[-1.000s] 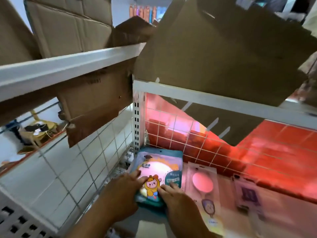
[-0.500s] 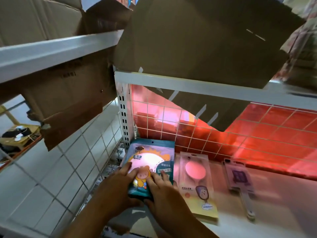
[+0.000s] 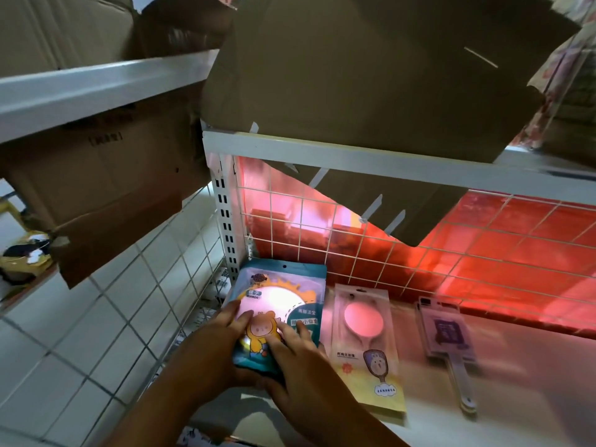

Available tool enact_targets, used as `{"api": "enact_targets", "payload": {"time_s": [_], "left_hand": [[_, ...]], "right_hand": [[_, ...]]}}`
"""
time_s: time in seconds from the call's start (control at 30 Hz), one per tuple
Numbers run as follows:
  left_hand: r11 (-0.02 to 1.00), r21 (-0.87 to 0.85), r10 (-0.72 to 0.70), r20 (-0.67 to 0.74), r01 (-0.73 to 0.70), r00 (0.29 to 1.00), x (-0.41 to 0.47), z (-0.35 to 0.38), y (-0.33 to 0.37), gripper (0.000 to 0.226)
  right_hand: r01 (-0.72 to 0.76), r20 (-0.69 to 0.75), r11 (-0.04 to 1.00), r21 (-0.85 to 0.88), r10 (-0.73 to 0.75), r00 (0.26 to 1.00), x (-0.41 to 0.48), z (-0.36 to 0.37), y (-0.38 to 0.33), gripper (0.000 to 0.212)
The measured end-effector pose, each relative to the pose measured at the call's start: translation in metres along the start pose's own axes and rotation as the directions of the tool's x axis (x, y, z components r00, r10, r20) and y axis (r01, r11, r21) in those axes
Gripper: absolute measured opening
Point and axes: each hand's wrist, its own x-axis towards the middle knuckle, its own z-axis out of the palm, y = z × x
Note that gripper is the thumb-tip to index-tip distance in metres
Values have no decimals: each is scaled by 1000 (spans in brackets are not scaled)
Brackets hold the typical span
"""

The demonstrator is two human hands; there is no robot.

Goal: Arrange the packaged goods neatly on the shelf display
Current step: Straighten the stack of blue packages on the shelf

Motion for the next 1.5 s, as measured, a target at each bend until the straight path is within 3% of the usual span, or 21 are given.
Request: {"api": "enact_targets", "payload": {"time_s": [0.53,0.6,0.7,0.8,0.87,1.0,1.23,1.4,1.5], "left_hand": [[996,29,-79,17,78,997,7,-1,-1,122],[996,-25,-82,18,82,997,6,-1,0,125],[962,-243,-124,31,128,992,8,0,-4,128],[914,-356,-188,50,193,981,11,1,-4,98],[897,-388,-212,40,211,976,14,2,-3,87],[891,-395,-226,44,225,973,16,2,-2,86],[839,-461,-288,71,288,955,27,8,-21,91],[848,-452,-295,29,276,955,35,12,-14,57],[849,-449,-291,46,280,956,34,13,-17,56]], "right_hand": [[15,-10,1000,-18,-15,1000,3,-1,3,55],[21,-26,1000,-5,-21,999,3,-2,6,60],[-25,-118,994,106,38,992,7,-6,11,75],[-124,-248,973,197,172,953,16,-4,19,81],[-173,-245,956,237,231,942,20,-1,21,84],[-195,-199,943,269,252,947,22,3,17,84],[-250,-245,912,326,337,909,28,9,22,86],[-269,-215,875,403,376,901,34,15,18,83],[-249,-206,876,414,357,911,34,12,18,80]]}}
